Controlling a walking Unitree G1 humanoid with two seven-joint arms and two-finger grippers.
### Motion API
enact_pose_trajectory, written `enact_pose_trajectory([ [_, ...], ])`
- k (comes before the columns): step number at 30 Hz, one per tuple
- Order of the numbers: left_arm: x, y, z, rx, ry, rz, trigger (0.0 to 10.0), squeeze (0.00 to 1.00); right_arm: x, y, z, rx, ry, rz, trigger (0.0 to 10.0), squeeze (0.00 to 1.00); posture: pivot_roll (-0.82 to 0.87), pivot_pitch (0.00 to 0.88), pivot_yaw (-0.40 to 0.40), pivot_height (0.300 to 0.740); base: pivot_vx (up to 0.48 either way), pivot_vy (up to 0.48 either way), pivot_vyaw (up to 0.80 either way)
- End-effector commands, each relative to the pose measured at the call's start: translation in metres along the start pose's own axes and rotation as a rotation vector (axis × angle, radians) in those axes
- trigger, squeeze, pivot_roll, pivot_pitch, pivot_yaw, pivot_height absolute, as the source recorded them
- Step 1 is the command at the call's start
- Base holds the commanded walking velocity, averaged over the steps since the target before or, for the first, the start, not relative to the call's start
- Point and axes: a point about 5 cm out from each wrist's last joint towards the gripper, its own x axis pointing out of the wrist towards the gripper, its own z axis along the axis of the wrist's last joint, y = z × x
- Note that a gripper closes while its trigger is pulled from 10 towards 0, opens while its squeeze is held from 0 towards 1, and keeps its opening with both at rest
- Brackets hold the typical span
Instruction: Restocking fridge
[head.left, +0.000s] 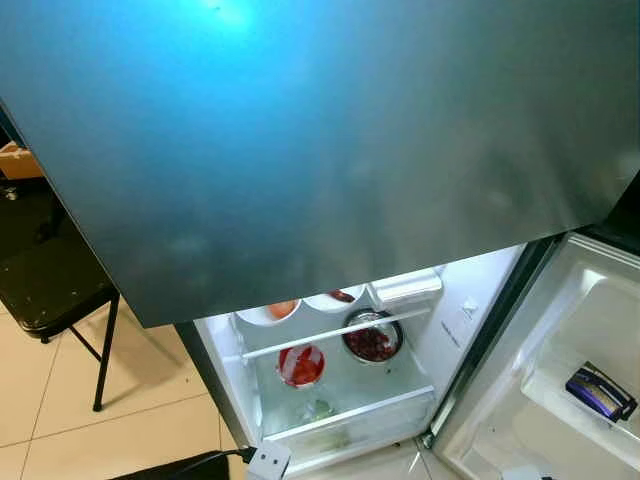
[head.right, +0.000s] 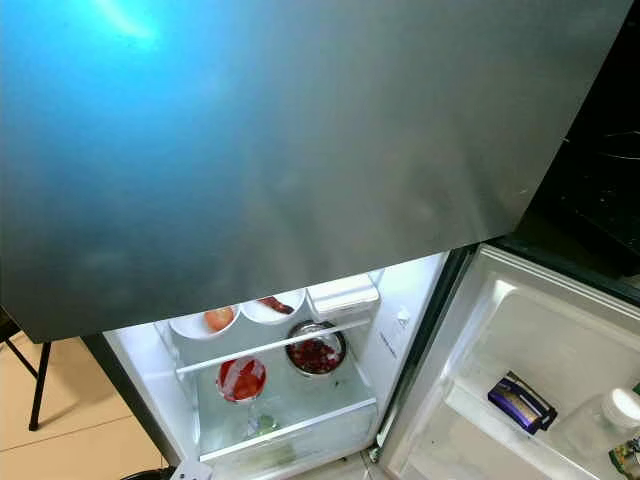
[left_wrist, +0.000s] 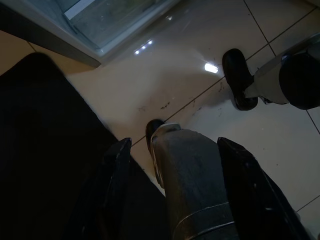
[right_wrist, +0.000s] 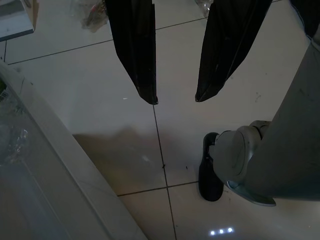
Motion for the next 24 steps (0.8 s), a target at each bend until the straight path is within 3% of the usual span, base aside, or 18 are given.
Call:
enact_pose_trajectory([
  [1,0.0002,-0.0037,-0.0042,-0.003,0.017,-0.009,10.0,0.0,0.0001,0.0027,-0.0028,0.001,0.01,0.005,10.0,0.0,-0.02,0.0,-0.047,0.74,0.0,0.0,0.0],
  [24,0.0,-0.0032,-0.0049,-0.005,0.019,-0.006,10.0,0.0,0.0002,0.0034,-0.002,0.002,0.008,0.01,10.0,0.0,-0.01,0.0,-0.048,0.74,0.0,0.0,0.0],
])
